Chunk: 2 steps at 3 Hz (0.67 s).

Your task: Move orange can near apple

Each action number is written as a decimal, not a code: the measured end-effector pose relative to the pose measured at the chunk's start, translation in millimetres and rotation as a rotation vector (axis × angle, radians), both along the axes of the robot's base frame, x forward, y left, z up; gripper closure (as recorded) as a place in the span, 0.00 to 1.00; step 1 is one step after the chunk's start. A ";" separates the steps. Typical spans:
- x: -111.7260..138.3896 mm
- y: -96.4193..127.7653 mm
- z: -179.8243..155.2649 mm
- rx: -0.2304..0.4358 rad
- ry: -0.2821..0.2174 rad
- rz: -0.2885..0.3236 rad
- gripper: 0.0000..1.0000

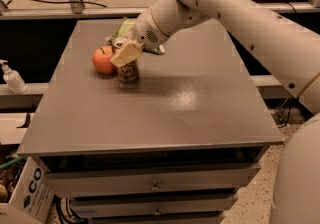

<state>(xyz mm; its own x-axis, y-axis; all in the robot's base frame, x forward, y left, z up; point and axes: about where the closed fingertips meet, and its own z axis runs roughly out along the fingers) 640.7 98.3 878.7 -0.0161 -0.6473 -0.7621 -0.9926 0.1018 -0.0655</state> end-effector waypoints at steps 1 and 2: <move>0.0 0.0 5.6 0.000 0.000 0.000 0.35; 0.0 0.0 5.9 0.000 0.000 0.000 0.12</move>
Offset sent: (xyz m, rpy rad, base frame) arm -0.0026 -0.0096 -0.0075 0.0107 0.0246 -0.0116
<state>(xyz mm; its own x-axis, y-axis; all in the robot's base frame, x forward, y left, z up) 640.7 98.2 884.6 -0.0163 -0.6472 -0.7621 -0.9927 0.1019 -0.0653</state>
